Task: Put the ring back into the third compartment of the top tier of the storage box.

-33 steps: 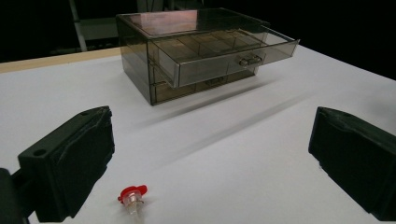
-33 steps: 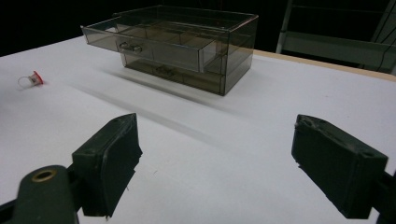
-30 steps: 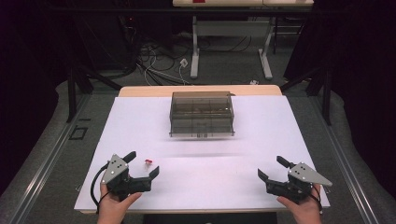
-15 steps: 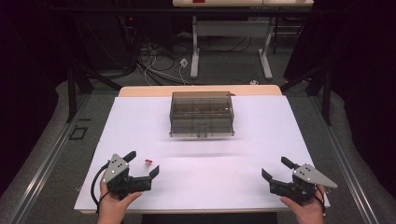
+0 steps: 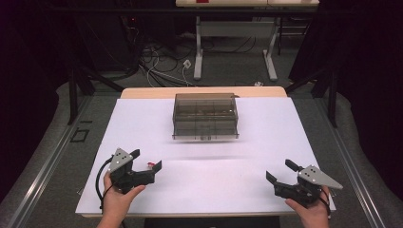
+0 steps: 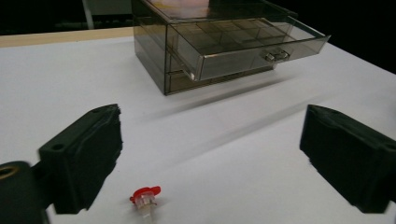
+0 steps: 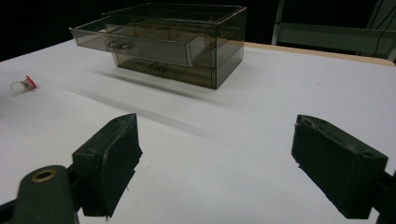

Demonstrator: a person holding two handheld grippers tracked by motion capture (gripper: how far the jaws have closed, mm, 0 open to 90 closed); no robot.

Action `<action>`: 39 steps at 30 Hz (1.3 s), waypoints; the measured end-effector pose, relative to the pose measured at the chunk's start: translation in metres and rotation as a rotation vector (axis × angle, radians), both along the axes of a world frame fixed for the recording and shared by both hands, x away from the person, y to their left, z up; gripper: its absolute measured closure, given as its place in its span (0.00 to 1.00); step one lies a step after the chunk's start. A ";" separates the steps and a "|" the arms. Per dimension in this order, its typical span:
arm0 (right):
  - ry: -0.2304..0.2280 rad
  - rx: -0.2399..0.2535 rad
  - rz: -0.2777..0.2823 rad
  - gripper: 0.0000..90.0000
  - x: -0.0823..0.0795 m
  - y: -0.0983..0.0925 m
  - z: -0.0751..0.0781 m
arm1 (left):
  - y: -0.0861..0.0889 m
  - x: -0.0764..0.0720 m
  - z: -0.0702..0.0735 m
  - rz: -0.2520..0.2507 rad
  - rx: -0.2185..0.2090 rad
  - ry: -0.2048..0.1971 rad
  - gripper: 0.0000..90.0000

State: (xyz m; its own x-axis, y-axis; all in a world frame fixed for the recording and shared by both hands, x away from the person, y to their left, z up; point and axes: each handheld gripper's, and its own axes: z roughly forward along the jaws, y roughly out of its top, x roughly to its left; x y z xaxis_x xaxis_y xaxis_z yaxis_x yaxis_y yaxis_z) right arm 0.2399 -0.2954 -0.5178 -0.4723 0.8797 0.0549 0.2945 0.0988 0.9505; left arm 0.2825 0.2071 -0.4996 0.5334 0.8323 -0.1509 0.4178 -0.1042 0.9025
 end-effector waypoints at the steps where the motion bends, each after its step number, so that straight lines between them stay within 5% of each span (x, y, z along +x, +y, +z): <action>1: -0.001 -0.003 0.002 0.16 0.000 0.000 0.000 | -0.001 0.003 0.001 0.003 0.013 0.008 0.10; 19: 0.004 -0.004 -0.001 0.16 -0.003 0.001 0.002 | -0.004 0.024 0.008 -0.017 0.092 0.059 0.17; 29: 0.005 -0.004 0.008 0.16 -0.002 0.001 0.001 | -0.006 0.034 0.006 -0.034 0.075 0.099 0.18; 39: 0.009 -0.016 0.006 0.16 -0.002 0.001 0.001 | -0.003 0.046 -0.002 0.019 0.126 0.153 0.22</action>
